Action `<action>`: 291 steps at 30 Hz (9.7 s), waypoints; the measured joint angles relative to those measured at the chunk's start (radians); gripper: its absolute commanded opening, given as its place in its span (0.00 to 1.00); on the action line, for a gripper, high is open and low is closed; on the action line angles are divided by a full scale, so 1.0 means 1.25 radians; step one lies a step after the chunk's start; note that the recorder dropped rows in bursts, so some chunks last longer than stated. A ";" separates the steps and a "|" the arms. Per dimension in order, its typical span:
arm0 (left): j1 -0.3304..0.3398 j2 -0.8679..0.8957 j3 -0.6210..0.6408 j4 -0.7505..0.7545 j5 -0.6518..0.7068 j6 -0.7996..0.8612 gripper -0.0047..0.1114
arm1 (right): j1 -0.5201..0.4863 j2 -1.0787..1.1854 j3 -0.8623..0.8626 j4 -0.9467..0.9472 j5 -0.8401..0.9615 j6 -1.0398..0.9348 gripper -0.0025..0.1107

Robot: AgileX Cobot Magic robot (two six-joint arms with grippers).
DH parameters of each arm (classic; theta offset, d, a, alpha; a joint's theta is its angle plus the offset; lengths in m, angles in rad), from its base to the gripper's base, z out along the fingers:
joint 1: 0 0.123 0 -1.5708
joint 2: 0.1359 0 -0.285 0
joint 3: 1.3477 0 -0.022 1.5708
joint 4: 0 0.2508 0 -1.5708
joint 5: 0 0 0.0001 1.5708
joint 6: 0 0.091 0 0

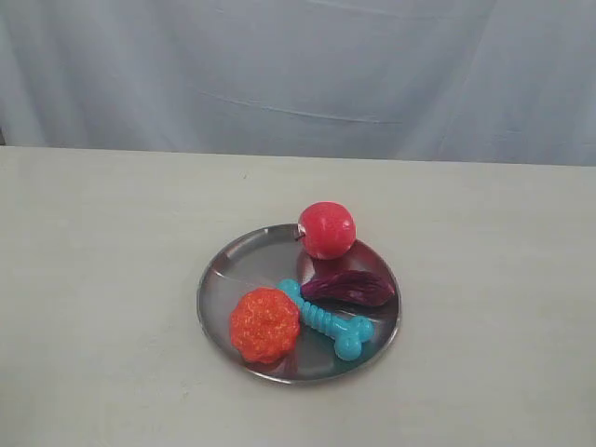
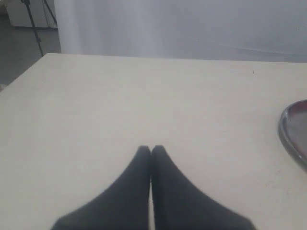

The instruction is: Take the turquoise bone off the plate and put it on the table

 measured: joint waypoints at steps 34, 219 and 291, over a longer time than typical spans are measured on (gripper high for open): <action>0.000 0.000 0.000 0.000 0.000 0.000 0.04 | 0.000 0.000 0.000 0.000 0.000 0.000 0.02; 0.000 0.000 0.000 0.000 0.000 0.000 0.04 | 0.114 1.497 -0.927 0.013 0.302 -0.003 0.02; 0.000 0.000 0.000 0.000 0.000 0.000 0.04 | 0.114 0.414 -0.427 0.078 -0.044 -0.125 0.02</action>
